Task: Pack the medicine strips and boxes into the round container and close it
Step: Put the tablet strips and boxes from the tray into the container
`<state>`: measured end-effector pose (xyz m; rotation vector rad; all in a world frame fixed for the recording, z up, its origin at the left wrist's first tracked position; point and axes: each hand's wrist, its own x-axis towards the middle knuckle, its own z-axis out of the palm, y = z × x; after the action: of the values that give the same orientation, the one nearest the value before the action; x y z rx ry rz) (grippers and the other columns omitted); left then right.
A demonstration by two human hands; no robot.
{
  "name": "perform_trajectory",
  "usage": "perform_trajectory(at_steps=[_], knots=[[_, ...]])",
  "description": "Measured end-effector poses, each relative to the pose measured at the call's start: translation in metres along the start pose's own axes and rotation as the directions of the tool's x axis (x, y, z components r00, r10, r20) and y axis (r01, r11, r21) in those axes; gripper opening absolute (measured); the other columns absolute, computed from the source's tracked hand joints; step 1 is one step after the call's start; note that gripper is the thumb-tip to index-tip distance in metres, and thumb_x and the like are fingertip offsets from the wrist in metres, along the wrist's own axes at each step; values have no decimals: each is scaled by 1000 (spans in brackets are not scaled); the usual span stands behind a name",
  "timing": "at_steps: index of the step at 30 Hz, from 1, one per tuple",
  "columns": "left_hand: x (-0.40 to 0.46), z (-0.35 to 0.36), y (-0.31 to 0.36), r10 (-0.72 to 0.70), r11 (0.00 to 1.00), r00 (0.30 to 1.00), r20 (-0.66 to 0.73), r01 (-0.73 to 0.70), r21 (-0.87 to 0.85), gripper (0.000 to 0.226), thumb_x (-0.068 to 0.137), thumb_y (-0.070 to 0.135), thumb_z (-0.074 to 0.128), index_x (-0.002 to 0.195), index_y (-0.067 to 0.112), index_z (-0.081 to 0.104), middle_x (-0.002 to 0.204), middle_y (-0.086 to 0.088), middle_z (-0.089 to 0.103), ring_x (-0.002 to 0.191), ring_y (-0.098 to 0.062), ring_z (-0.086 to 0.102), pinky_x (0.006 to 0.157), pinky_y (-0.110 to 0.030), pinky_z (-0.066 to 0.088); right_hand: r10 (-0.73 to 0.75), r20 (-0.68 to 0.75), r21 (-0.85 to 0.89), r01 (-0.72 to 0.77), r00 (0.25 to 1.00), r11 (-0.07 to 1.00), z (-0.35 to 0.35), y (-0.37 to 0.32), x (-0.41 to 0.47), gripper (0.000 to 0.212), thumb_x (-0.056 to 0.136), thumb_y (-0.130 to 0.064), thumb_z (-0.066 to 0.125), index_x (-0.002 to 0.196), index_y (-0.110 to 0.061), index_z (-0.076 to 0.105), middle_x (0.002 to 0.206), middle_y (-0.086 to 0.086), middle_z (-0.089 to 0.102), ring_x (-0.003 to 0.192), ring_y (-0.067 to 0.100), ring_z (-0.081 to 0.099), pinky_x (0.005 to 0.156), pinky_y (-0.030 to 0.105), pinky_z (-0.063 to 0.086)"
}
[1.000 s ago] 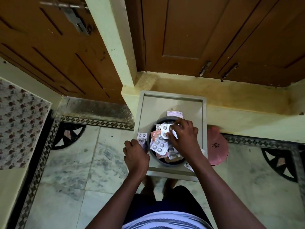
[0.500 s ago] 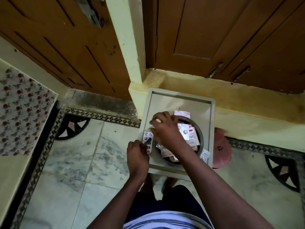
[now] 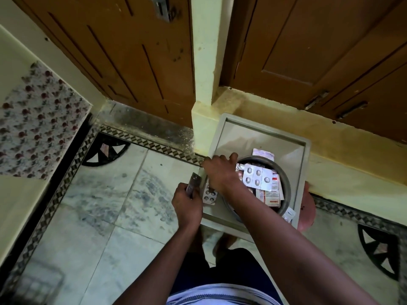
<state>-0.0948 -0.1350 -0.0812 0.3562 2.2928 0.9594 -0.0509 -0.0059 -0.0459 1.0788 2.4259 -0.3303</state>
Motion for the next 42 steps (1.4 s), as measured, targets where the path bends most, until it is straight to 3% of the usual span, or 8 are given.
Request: perform_trajectory(at_steps=[9, 17, 21, 24, 27, 31, 36, 42], knots=[[2, -5, 2, -113, 991, 993, 28, 115, -67, 22, 97, 11, 59, 77, 10, 51, 66, 0, 52, 58, -15, 47, 52, -30, 35, -55, -24, -15, 55, 998, 998, 3, 3, -5, 59, 71, 2, 70, 126, -16, 58, 119, 13, 55, 123, 36, 47, 97, 55, 30], [14, -15, 6, -89, 982, 994, 65, 98, -160, 17, 98, 17, 59, 85, 8, 64, 79, -6, 67, 77, -34, 67, 68, -42, 55, -118, -190, 224, 160, 975, 961, -16, 20, -22, 40, 81, 2, 54, 114, -18, 48, 93, 9, 70, 92, 36, 66, 82, 42, 38], [16, -18, 20, 31, 975, 998, 62, -17, -219, 20, 101, 27, 64, 85, 16, 69, 81, -12, 70, 83, -36, 71, 80, -57, 59, 49, -318, 610, 164, 947, 776, -22, 45, -53, 32, 80, 6, 67, 92, -18, 51, 84, 4, 64, 75, 18, 62, 59, 32, 43], [12, -17, 45, 148, 970, 983, 109, -123, -210, 12, 97, 22, 69, 87, 17, 71, 82, -11, 72, 78, -25, 68, 80, -51, 59, 281, -387, 814, 181, 878, 552, -17, 69, -87, 30, 76, 10, 76, 91, -11, 61, 79, -1, 64, 67, -6, 59, 58, 9, 40], [1, -7, 72, 247, 955, 942, 228, -197, -221, 13, 93, 18, 76, 102, 24, 70, 92, -1, 77, 79, -19, 75, 74, -37, 59, 489, -373, 868, 110, 789, 485, 0, 96, -116, 25, 76, -4, 84, 87, -17, 64, 68, -10, 62, 59, -4, 55, 56, 12, 38], [-13, 18, 88, 392, 918, 849, 355, -388, -86, 12, 96, 10, 68, 96, 22, 69, 82, 6, 76, 70, -7, 73, 63, -28, 59, 613, -301, 910, 27, 731, 414, 23, 123, -134, 22, 83, -7, 80, 89, -25, 69, 83, -12, 72, 76, -6, 64, 68, 20, 46], [-26, 41, 87, 482, 828, 794, 372, -551, 103, 11, 96, 13, 62, 102, 21, 66, 96, 3, 73, 83, -13, 69, 71, -36, 60, 648, -293, 889, -49, 703, 455, 37, 138, -132, 20, 84, -10, 78, 103, -14, 74, 105, 6, 73, 99, 21, 67, 88, 35, 52], [-37, 42, 76, 526, 581, 768, 365, -638, 505, 29, 96, 32, 65, 124, 26, 64, 134, 1, 44, 83, -28, 69, 73, -37, 54, 650, -359, 843, -67, 670, 534, 44, 129, -107, 21, 79, -6, 79, 100, -6, 74, 98, 15, 67, 88, 29, 66, 74, 18, 34]])
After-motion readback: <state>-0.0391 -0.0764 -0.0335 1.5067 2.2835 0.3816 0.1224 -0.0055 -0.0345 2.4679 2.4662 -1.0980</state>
